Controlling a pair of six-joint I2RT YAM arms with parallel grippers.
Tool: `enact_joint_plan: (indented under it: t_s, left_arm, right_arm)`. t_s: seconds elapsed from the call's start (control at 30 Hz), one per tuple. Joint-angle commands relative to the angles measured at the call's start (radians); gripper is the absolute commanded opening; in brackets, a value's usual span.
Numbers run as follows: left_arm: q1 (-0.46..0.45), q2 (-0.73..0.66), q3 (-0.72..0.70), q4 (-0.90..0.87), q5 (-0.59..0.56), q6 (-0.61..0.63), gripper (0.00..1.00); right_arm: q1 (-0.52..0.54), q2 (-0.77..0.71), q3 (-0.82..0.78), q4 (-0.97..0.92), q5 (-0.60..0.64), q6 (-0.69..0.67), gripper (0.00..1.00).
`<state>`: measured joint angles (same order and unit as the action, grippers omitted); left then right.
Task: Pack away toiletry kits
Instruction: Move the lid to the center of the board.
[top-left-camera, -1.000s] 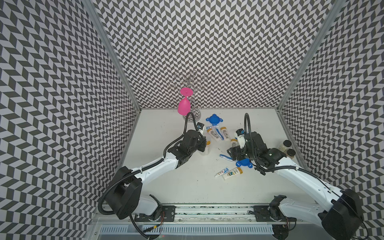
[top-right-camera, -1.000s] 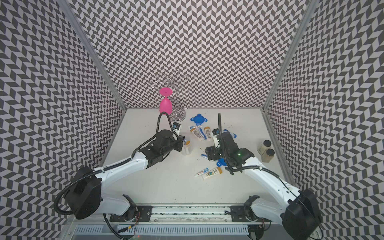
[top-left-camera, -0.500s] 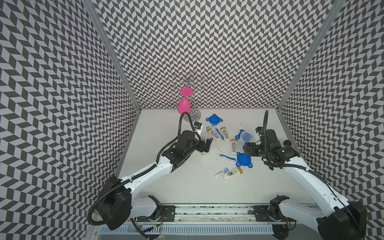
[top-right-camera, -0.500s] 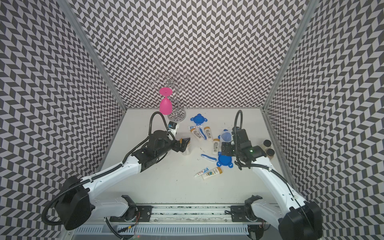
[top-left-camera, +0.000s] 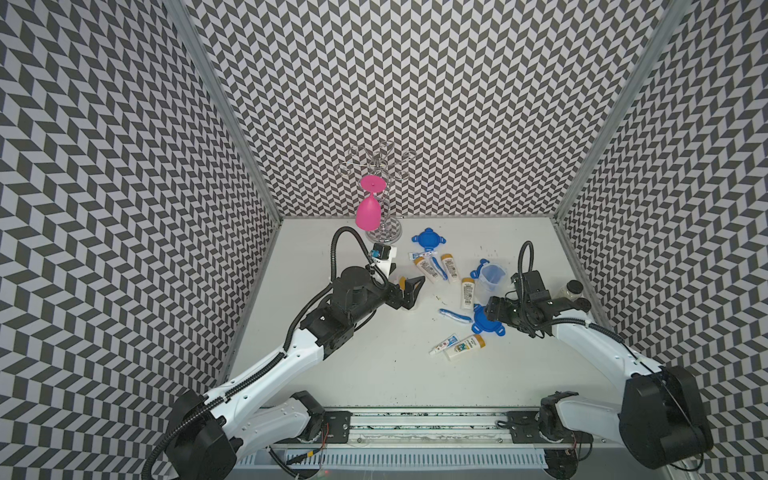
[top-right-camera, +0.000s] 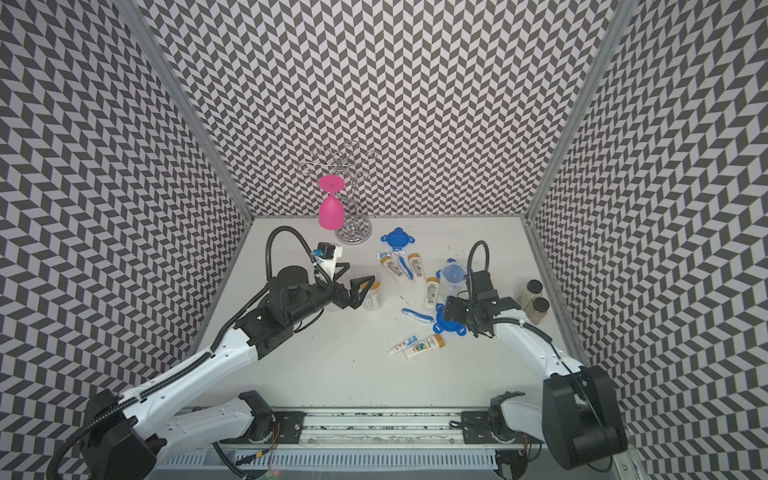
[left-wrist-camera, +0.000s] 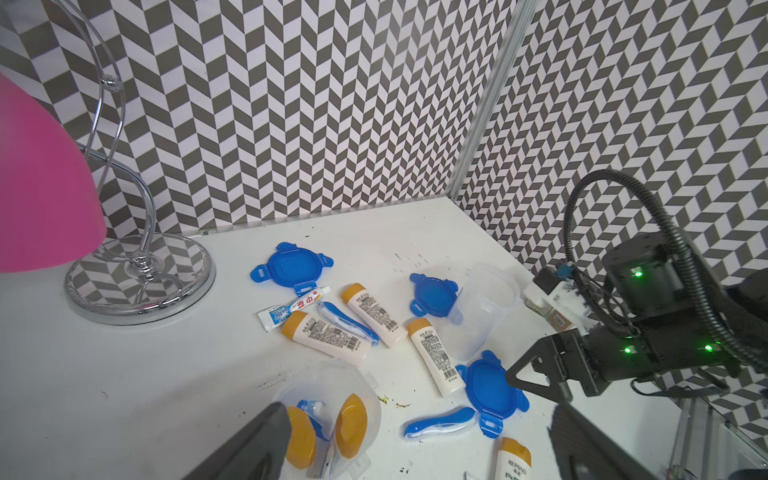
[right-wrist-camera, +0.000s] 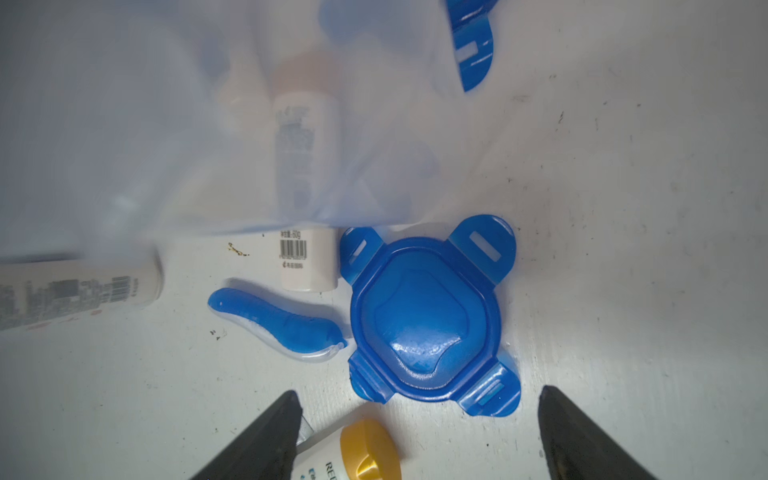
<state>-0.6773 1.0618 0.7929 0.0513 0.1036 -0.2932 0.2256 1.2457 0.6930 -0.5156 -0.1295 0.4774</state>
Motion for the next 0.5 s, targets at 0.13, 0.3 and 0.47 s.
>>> enact_joint_plan:
  t_s: [0.13,0.3,0.47]
  left_arm:
    - [0.019,-0.024,-0.021,0.048,0.093,-0.081,1.0]
    - [0.031,-0.03,-0.036,0.054,0.102,-0.084,0.99]
    - [0.063,-0.031,-0.066,0.077,0.14,-0.097,1.0]
  right_arm:
    - [-0.008,0.029,-0.048,0.128,0.005,0.062,0.87]
    - [-0.008,0.032,-0.087,0.131,0.074,0.073,0.86]
    - [-0.006,0.02,-0.13,0.178,0.086,0.061,0.85]
